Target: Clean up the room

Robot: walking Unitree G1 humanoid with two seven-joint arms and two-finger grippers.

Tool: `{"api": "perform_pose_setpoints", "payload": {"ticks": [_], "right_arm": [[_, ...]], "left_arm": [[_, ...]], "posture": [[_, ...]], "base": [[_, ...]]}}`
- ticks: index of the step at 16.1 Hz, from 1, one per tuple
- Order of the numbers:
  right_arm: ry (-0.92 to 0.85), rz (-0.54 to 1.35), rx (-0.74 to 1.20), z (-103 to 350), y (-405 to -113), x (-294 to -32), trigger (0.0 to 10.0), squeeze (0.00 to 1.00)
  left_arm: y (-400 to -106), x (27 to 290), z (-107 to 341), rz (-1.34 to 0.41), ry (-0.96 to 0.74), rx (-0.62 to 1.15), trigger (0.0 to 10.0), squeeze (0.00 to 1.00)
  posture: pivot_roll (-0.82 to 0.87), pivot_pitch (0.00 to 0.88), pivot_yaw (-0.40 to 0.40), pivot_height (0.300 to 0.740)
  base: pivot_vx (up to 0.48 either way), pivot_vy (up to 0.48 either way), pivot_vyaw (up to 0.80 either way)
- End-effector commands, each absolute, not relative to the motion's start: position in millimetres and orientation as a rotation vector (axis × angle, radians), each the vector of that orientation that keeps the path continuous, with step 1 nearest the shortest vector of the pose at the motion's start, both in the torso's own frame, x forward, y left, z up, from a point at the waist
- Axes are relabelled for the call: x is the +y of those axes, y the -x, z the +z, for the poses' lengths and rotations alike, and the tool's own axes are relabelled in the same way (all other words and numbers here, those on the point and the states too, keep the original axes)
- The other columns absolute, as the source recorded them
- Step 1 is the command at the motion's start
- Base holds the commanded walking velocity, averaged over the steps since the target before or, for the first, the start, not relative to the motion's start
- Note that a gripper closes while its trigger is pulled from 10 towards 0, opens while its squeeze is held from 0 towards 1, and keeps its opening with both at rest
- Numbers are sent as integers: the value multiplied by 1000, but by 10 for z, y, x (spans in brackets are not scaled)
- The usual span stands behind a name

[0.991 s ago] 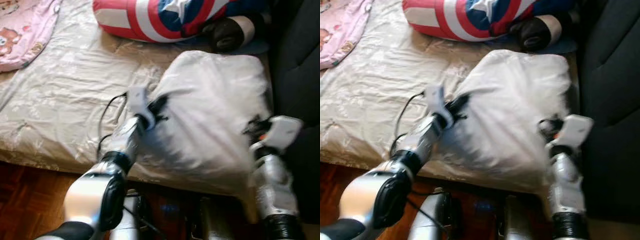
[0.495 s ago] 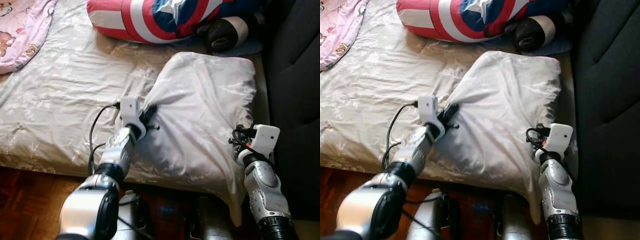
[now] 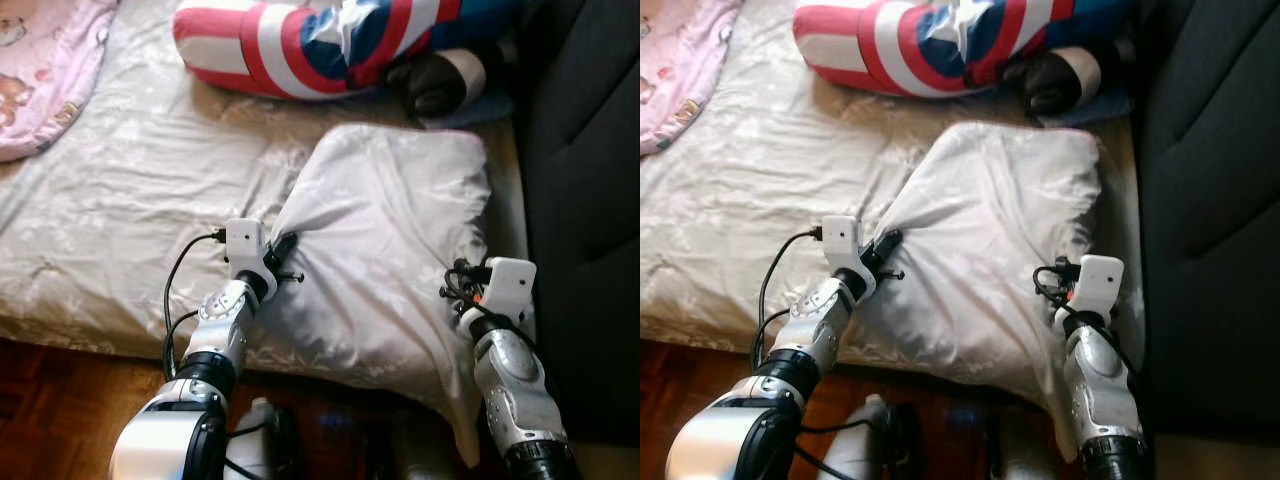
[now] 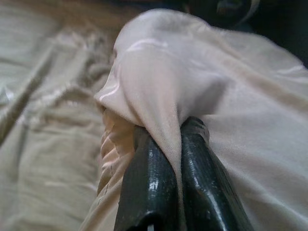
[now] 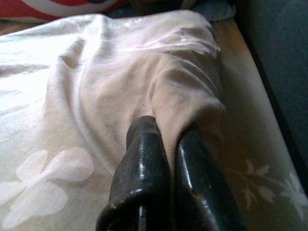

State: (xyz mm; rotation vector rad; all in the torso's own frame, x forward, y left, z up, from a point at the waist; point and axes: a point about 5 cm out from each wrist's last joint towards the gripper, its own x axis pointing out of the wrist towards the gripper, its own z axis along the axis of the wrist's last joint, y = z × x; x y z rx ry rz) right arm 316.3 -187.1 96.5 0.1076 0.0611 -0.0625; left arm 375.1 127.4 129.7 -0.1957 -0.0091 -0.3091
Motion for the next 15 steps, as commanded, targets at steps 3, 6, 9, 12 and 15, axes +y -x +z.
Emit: {"api": "perform_pose_setpoints", "payload": {"ticks": [3, 6, 9, 12, 15], "right_arm": [[-98, -80, 38, 996, -3144, -1926, 10000, 0], [-100, -81, 64, 939, -3132, -1923, 10000, 0], [-97, -58, 78, 899, -3099, -1885, 10000, 0], [-104, -52, 93, 855, -3079, -1858, 10000, 0], [-107, -72, 101, 841, -3078, -1874, 10000, 0]], "left_arm": [[-3712, 1468, 1299, -253, 170, -40, 10000, 0], [-3676, 1559, 1204, -219, 158, -6, 10000, 0], [-3615, 1653, 1126, -180, 164, 5, 10000, 0], [-3588, 1684, 1087, -171, 169, 13, 10000, 0], [-3590, 1690, 1093, -164, 170, 9, 10000, 0]], "posture": [[-63, 170, 4, 740], [-62, 156, 2, 740], [-63, 139, -5, 740], [-59, 130, -13, 740], [-61, 123, -15, 740]], "base": [[0, 0, 0], [0, 0, 0], [0, 0, 0], [0, -100, 0], [0, -311, 0]]}}
